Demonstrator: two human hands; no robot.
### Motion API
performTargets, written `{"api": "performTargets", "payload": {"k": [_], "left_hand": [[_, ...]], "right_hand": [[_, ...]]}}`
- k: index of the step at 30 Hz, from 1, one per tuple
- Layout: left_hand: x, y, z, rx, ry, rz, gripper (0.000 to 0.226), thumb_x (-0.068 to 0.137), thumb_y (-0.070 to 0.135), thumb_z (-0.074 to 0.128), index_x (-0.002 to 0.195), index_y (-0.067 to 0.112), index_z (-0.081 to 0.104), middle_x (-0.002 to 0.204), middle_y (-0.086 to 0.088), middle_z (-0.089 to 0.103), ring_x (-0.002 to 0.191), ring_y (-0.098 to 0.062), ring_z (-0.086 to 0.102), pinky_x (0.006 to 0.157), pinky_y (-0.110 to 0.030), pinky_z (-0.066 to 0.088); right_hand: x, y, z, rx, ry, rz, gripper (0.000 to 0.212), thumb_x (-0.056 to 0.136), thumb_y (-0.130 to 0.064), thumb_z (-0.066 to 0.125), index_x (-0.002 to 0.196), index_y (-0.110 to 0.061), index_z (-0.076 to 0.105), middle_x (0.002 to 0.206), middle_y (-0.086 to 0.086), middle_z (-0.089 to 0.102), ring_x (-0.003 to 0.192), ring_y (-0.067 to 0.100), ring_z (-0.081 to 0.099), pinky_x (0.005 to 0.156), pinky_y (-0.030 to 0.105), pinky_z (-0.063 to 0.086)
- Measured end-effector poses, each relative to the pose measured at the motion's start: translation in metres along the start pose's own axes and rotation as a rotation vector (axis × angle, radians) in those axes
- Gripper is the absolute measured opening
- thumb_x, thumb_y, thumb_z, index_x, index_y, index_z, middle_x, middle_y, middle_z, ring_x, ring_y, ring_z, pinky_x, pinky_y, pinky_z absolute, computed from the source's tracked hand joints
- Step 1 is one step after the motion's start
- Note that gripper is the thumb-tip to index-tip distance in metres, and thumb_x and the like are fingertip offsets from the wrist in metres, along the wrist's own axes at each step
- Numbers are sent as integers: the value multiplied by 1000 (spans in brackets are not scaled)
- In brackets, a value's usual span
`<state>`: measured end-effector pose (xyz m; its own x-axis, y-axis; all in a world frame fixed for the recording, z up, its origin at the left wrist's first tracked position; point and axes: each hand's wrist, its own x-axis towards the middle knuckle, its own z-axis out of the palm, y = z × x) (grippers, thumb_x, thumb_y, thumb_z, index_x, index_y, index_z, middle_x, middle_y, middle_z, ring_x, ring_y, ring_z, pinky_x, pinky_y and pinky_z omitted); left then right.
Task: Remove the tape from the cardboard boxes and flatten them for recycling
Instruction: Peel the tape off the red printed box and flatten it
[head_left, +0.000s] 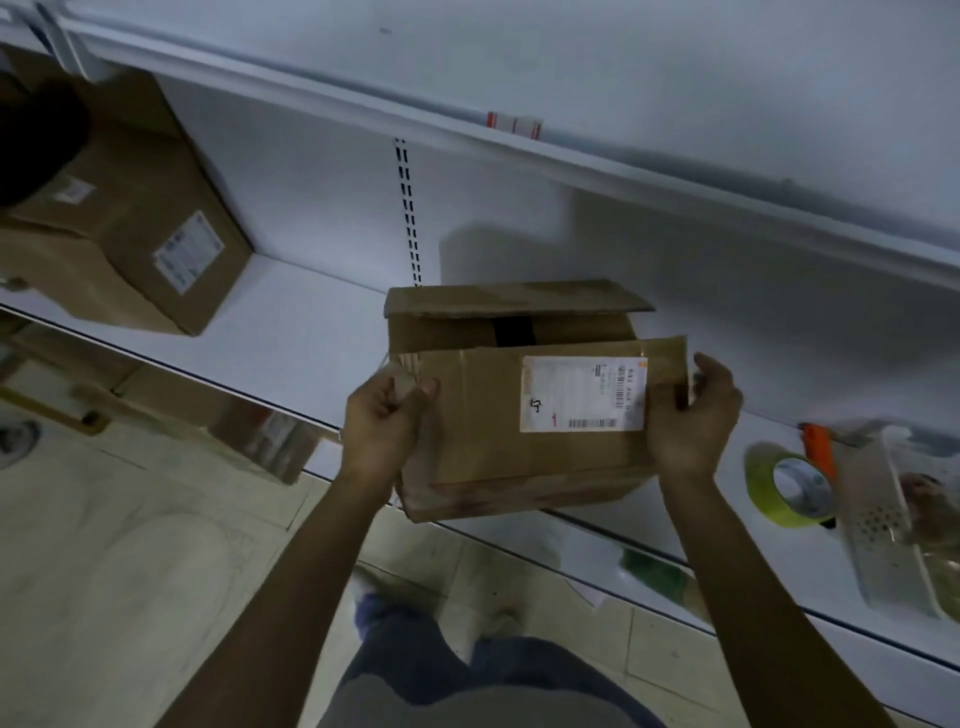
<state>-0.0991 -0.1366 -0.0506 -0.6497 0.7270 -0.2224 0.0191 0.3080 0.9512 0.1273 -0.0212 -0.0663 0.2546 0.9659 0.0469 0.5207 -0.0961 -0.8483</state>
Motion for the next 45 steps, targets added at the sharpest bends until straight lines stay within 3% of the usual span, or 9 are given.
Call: {"api": "performTargets", "payload": {"k": [3,9,17,23,28,35,38,42,45], "left_hand": [[-21,5,9,-76,44,41,8,90,13,63,85,8,65,83,-13,69,81,-29,66,77,-45,57],[-72,18,31,-33,105,349,22,93,-7,51,77,4,61,66,7,57,60,3,58,54,-8,42],[-88,28,34,-43,19,533,23,93,-3,55,86,18,63,74,16,61,69,2,60,64,-7,43],[-83,20,14,-201,-66,418,22,95,8,52,91,23,67,79,8,67,74,-13,62,65,-25,52],[-79,30,3,-382,22,313,19,95,24,50,88,19,67,75,13,66,75,-9,62,67,-23,52],[-75,50,-14,-625,128,203,24,96,18,51,83,15,70,76,7,71,73,-6,66,68,-18,53],[-68,59,-30,-651,158,161,21,96,22,54,83,12,68,81,0,70,79,-13,64,73,-25,54],[-47,66,-65,-700,266,61,25,95,27,56,74,18,65,82,0,69,84,-15,62,85,-36,51],[-30,53,-88,-702,345,-10,18,96,29,55,80,21,59,104,-9,62,98,-21,55,105,-51,41]], "right_hand": [[-34,-33,0,-117,-70,-367,11,88,-32,62,90,-22,58,86,-6,62,86,20,61,74,25,45],[-116,-100,10,-242,-342,-556,54,64,-87,37,70,-33,34,63,-16,44,57,-3,41,55,18,31],[-119,-88,-19,-46,-392,-675,18,94,-34,47,82,-22,52,80,-5,56,69,7,52,62,22,46],[-99,-78,-19,360,-477,-392,9,95,-23,52,87,-23,58,71,-10,64,72,0,60,71,14,46],[-94,-78,-21,-79,-290,-750,41,90,-34,58,130,-27,54,102,3,57,92,12,51,82,21,39],[-95,-114,-12,96,-102,-1032,6,85,-11,69,87,-9,74,102,10,58,100,21,49,85,30,42],[-94,-121,-7,80,-84,-1113,12,83,-9,70,95,-9,72,110,14,60,106,23,47,90,39,42],[-63,-91,-19,-39,-68,-736,61,82,-39,66,136,-21,45,142,8,42,130,21,34,109,37,25],[-42,-61,-33,101,-232,-343,86,71,-70,62,143,-34,31,138,-12,44,127,7,41,101,26,38]]}}
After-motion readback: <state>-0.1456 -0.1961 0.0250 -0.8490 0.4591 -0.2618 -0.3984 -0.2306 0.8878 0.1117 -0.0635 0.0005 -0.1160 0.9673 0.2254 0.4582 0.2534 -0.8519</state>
